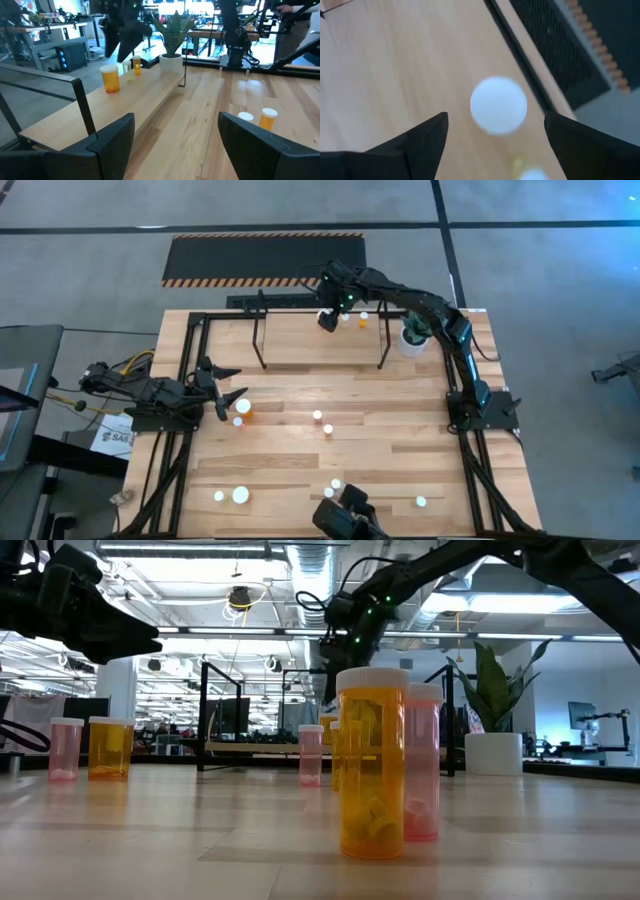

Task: Pick and place medicine bottles onto shelf by color
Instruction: Put the top right small pink pill bottle on the shelf

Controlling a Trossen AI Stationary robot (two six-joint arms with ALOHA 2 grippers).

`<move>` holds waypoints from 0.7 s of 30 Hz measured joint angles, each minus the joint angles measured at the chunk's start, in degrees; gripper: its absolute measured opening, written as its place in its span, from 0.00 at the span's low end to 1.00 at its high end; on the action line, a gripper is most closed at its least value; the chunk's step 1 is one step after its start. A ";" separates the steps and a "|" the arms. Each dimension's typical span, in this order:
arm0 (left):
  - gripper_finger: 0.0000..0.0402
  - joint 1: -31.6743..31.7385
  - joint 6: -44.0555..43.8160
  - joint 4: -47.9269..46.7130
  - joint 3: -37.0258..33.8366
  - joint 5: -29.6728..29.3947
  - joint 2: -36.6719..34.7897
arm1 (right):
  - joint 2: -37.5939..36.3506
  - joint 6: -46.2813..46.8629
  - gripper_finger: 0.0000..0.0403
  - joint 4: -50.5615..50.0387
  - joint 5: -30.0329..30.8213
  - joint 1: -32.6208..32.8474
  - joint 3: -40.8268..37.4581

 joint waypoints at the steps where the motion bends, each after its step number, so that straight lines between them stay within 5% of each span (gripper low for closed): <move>1: 0.68 -0.02 0.00 0.01 -0.01 0.02 0.00 | 0.00 1.16 0.86 -1.92 -0.04 -0.14 0.83; 13: 0.68 0.00 0.01 0.01 -0.01 0.00 0.00 | -9.87 5.45 0.84 -13.99 -3.31 -2.30 1.90; 21: 0.68 0.00 0.00 0.00 0.00 0.00 0.00 | -30.44 8.61 0.78 -6.51 3.22 0.06 -15.97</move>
